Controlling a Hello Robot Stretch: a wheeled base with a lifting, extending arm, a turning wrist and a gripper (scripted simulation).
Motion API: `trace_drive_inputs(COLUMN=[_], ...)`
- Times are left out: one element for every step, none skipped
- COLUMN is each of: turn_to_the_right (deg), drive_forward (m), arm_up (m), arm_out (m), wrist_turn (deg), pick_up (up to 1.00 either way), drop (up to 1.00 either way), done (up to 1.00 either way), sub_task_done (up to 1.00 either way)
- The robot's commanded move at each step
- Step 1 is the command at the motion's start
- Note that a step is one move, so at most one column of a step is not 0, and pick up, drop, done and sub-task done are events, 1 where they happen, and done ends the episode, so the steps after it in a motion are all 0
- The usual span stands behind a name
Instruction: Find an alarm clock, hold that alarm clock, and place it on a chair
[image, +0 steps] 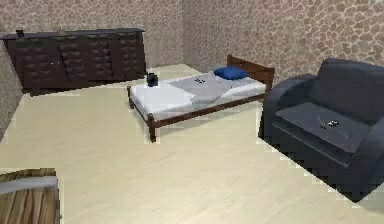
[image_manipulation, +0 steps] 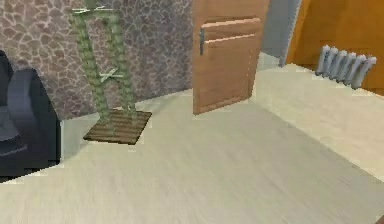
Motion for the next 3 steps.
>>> trace_drive_inputs(turn_to_the_right=[-21.0, 0.0, -3.0], drive_forward=[0.00, 0.55, 0.00], arm_up=[0.00, 0.00, 0.00], arm_out=[0.00, 0.00, 0.00], wrist_turn=[0.0, 0.0, 0.0], pick_up=[0.00, 0.00, 0.00], drop=[0.00, 0.00, 0.00], done=[0.00, 0.00, 0.00], sub_task_done=[0.00, 0.00, 0.00])
